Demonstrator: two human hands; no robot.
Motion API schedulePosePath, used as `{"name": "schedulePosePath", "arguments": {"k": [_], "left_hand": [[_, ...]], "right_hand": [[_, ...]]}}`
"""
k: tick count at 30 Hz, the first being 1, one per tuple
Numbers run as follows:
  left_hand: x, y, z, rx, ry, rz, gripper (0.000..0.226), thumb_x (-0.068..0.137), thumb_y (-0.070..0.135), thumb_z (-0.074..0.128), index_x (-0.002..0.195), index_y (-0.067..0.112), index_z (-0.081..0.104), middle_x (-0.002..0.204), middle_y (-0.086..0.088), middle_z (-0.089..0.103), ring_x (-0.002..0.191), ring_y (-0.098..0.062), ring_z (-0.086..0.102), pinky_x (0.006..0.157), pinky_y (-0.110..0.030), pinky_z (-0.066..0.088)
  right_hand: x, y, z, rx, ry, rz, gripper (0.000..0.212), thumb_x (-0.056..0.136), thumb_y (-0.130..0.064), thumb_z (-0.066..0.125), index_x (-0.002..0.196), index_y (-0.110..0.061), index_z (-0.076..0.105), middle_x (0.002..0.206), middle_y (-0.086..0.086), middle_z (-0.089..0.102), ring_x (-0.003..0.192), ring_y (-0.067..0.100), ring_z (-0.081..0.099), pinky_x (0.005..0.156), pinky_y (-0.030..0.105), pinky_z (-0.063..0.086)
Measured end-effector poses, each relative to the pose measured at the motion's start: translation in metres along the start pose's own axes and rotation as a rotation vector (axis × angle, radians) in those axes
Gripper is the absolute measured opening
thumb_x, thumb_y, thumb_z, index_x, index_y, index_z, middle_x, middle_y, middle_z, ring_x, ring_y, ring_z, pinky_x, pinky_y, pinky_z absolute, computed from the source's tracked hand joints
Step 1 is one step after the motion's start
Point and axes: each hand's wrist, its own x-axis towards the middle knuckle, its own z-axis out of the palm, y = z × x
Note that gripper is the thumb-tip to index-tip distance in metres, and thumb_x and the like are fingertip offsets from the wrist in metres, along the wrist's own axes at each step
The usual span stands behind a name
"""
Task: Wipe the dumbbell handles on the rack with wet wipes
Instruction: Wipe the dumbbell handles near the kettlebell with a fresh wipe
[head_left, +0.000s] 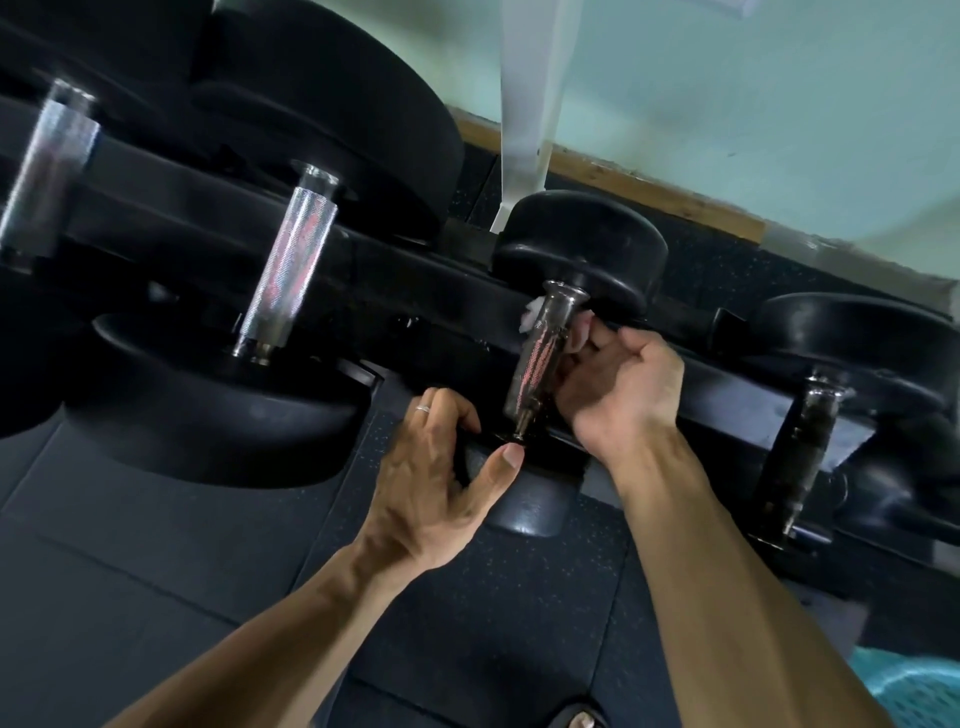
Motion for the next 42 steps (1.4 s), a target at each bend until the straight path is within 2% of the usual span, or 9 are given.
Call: {"name": "schedulePosePath", "arguments": {"k": [5, 10, 13, 16, 19, 26, 34, 38, 42], "left_hand": [[0.000, 0.001, -0.001, -0.012, -0.001, 0.016, 0.046, 0.082, 0.068, 0.046, 0.089, 0.023, 0.045, 0.088, 0.007, 0.050, 0.086, -0.013, 0.047, 0.074, -0.026, 0.041], [0.001, 0.000, 0.000, -0.009, 0.000, 0.019, 0.054, 0.082, 0.077, 0.041, 0.089, 0.023, 0.044, 0.087, 0.010, 0.048, 0.086, -0.012, 0.046, 0.074, -0.026, 0.040], [0.001, 0.000, -0.001, -0.016, 0.003, 0.012, 0.046, 0.082, 0.069, 0.045, 0.089, 0.023, 0.044, 0.088, 0.009, 0.048, 0.087, -0.013, 0.046, 0.076, -0.029, 0.041], [0.001, 0.002, -0.002, 0.000, -0.011, 0.017, 0.053, 0.082, 0.076, 0.040, 0.089, 0.024, 0.044, 0.088, 0.009, 0.048, 0.086, -0.014, 0.047, 0.075, -0.031, 0.043], [0.001, 0.005, -0.004, 0.025, -0.033, 0.019, 0.064, 0.081, 0.086, 0.029, 0.090, 0.024, 0.043, 0.089, 0.009, 0.047, 0.087, -0.014, 0.047, 0.075, -0.029, 0.042], [0.005, 0.013, -0.011, 0.061, -0.164, -0.024, 0.047, 0.078, 0.070, 0.044, 0.092, 0.027, 0.050, 0.094, 0.012, 0.050, 0.094, -0.011, 0.046, 0.079, -0.025, 0.038], [0.036, 0.065, -0.035, -0.229, -0.358, -0.030, 0.032, 0.091, 0.037, 0.066, 0.121, 0.028, 0.067, 0.106, 0.014, 0.070, 0.099, 0.004, 0.065, 0.085, -0.012, 0.050], [0.047, 0.068, -0.037, -0.298, -0.264, -0.031, 0.008, 0.085, 0.018, 0.078, 0.090, 0.020, 0.072, 0.082, 0.009, 0.073, 0.078, -0.004, 0.069, 0.072, -0.019, 0.056], [0.066, 0.050, -0.038, -0.265, -0.058, -0.229, 0.021, 0.081, 0.025, 0.081, 0.099, 0.024, 0.069, 0.081, 0.010, 0.071, 0.075, -0.003, 0.068, 0.069, -0.019, 0.054]], "right_hand": [[-0.014, 0.009, -0.017, -0.562, -0.032, 0.194, 0.054, 0.083, -0.025, 0.032, 0.112, 0.011, 0.061, 0.105, 0.023, 0.069, 0.099, 0.034, 0.063, 0.089, 0.034, 0.049], [0.006, 0.000, 0.000, -0.154, -0.008, 0.041, 0.037, 0.084, -0.015, 0.035, 0.101, -0.001, 0.064, 0.112, 0.025, 0.068, 0.110, 0.035, 0.062, 0.111, 0.043, 0.041], [-0.010, 0.011, -0.008, -0.432, -0.020, 0.160, 0.052, 0.093, -0.013, 0.027, 0.097, 0.004, 0.076, 0.105, 0.022, 0.073, 0.104, 0.034, 0.067, 0.099, 0.042, 0.048], [-0.021, 0.009, -0.008, -0.738, 0.035, 0.172, 0.040, 0.094, -0.007, 0.036, 0.113, 0.007, 0.068, 0.111, 0.022, 0.072, 0.108, 0.034, 0.068, 0.097, 0.039, 0.054], [-0.029, 0.005, -0.014, -0.838, 0.188, 0.056, 0.027, 0.095, 0.000, 0.045, 0.094, -0.006, 0.070, 0.098, 0.012, 0.074, 0.088, 0.027, 0.068, 0.084, 0.034, 0.053], [-0.078, -0.010, -0.023, -0.629, 0.313, -0.045, 0.029, 0.098, 0.004, 0.045, 0.097, -0.009, 0.071, 0.095, 0.013, 0.077, 0.083, 0.023, 0.075, 0.081, 0.036, 0.058], [-0.100, 0.000, 0.009, -0.580, 0.156, -0.135, 0.014, 0.087, -0.007, 0.066, 0.099, -0.013, 0.072, 0.091, 0.010, 0.076, 0.076, 0.018, 0.072, 0.070, 0.028, 0.057], [-0.100, 0.017, 0.015, -0.591, 0.271, -0.225, 0.018, 0.085, -0.010, 0.071, 0.102, -0.014, 0.071, 0.089, 0.009, 0.077, 0.079, 0.019, 0.073, 0.074, 0.029, 0.057], [-0.106, 0.037, 0.003, -0.671, 0.580, -0.398, 0.014, 0.092, -0.006, 0.065, 0.097, -0.016, 0.074, 0.086, 0.001, 0.077, 0.082, 0.012, 0.072, 0.075, 0.022, 0.057]]}}
